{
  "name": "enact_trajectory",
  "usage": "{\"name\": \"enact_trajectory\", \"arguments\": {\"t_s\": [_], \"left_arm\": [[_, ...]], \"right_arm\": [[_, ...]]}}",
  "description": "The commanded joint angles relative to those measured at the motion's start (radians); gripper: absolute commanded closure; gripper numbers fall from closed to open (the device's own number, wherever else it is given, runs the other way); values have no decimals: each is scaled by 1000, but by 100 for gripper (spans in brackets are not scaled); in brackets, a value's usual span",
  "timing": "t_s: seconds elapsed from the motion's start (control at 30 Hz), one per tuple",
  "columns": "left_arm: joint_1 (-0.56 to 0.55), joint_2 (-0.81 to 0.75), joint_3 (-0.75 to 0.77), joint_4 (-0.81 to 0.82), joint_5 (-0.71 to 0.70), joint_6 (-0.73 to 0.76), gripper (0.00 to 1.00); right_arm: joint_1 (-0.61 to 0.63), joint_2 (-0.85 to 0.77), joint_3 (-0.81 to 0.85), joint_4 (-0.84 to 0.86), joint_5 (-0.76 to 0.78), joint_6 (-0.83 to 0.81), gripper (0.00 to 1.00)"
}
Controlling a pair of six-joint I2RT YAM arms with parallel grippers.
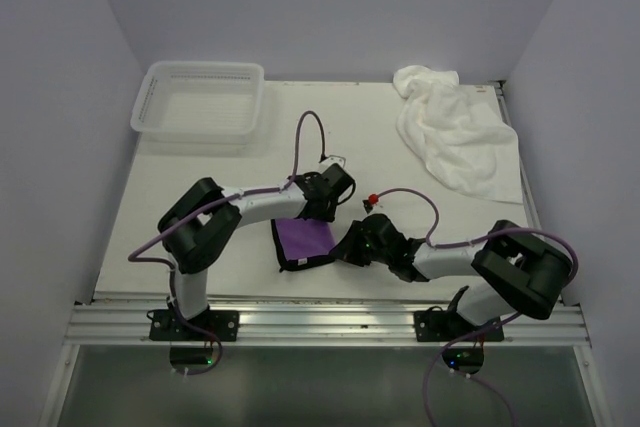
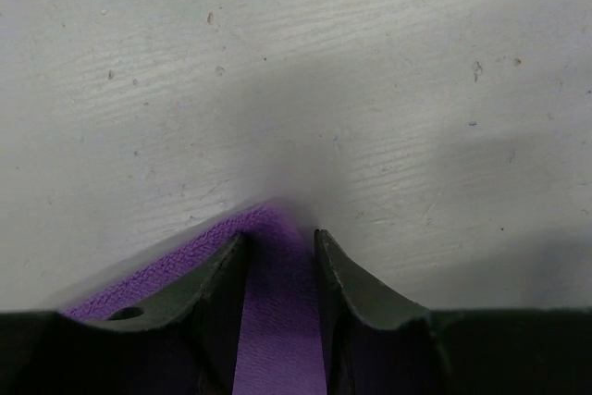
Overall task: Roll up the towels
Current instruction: Roll the towel
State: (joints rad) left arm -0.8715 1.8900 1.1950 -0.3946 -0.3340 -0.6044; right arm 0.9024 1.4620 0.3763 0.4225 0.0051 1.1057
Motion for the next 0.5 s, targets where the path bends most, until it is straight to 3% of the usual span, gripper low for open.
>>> {"name": "enact_trajectory", "arguments": {"t_s": [0.0,0.27,0.47], "left_arm": [[0,50,21,-67,-43,-35,62],[-1,90,87,-75,-51,-66,87],[-3,75,141,-59,-66,-66,99]], "right_arm": [[1,26,-27,-76,38,-47,100],[18,-63,24,-239,107,-148,100],[38,-121,84,-385,164,-265,100]]}}
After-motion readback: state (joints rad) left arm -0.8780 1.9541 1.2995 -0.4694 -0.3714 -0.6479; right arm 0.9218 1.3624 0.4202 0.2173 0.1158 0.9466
